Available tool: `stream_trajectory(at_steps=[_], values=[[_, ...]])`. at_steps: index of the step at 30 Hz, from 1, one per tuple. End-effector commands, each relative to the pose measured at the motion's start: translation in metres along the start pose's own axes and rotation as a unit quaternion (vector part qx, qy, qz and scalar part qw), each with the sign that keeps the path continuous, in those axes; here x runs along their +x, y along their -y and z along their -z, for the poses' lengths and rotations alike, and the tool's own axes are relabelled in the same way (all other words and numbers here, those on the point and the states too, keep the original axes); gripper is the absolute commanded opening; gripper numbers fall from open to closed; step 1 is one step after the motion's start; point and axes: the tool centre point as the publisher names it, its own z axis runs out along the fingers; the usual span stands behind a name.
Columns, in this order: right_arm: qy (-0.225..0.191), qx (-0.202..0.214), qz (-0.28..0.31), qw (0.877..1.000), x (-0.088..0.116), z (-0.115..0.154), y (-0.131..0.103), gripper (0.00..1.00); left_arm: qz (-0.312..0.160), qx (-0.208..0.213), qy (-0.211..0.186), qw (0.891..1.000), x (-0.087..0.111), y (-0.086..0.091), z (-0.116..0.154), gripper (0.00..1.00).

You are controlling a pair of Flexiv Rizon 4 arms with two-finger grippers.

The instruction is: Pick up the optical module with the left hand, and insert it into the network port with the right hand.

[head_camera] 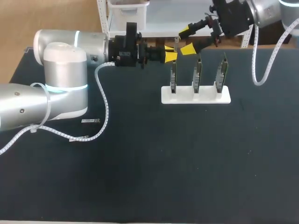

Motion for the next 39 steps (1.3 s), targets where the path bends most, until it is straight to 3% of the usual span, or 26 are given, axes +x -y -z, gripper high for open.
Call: stream_trajectory(at_steps=[1, 27, 28, 29, 30, 39], values=[[-0.002, -0.005, 0.002, 1.000, -0.0035, -0.0055, 0.0028, 1.00, -0.001, -0.002, 0.001, 1.000, 0.0004, 0.0013, 0.0002, 0.00], [-0.003, 0.009, -0.002, 1.000, -0.0066, -0.0122, -0.0031, 1.00, -0.001, -0.002, 0.001, 1.000, 0.0004, 0.0013, 0.0002, 0.00], [-0.003, 0.010, -0.001, 1.000, -0.0067, -0.0124, -0.0032, 0.78, -0.001, -0.002, 0.001, 1.000, 0.0004, 0.0013, 0.0002, 0.00], [-0.003, 0.010, -0.001, 1.000, -0.0068, -0.0126, -0.0032, 0.47, -0.001, -0.002, 0.001, 1.000, 0.0004, 0.0013, 0.0002, 0.00], [-0.003, 0.011, -0.001, 1.000, -0.0068, -0.0127, -0.0032, 0.00, -0.001, -0.002, 0.001, 1.000, 0.0004, 0.0013, 0.0002, 0.00], [-0.003, 0.014, -0.002, 1.000, -0.0073, -0.0132, -0.0037, 0.00, -0.001, -0.002, 0.001, 1.000, 0.0004, 0.0013, 0.0002, 0.00]])
